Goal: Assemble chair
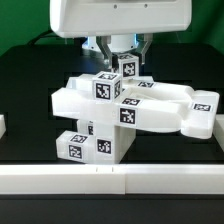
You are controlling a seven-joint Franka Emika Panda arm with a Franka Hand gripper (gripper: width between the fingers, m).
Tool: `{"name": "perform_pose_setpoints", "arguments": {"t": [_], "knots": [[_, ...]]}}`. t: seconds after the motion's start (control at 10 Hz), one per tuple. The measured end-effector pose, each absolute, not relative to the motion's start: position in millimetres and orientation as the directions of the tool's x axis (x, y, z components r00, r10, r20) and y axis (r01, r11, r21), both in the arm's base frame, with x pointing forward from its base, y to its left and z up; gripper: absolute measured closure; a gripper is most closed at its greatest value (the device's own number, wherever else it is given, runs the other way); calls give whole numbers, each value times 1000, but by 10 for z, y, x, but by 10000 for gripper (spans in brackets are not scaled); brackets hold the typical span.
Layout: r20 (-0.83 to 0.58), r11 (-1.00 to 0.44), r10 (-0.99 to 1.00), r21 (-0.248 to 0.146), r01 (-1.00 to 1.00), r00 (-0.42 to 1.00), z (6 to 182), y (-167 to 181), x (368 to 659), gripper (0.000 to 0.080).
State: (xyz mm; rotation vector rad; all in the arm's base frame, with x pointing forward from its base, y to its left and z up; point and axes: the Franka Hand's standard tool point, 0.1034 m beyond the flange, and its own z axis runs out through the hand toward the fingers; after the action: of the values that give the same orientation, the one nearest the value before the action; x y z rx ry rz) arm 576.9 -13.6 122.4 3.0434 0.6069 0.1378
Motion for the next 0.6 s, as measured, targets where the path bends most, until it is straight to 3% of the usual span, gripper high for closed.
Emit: {"name": "perform_pose_setpoints", "arguments": {"t": [0.6], "knots": [[81,-926,378,51,374,922,1224,-136,5769,512]]}}
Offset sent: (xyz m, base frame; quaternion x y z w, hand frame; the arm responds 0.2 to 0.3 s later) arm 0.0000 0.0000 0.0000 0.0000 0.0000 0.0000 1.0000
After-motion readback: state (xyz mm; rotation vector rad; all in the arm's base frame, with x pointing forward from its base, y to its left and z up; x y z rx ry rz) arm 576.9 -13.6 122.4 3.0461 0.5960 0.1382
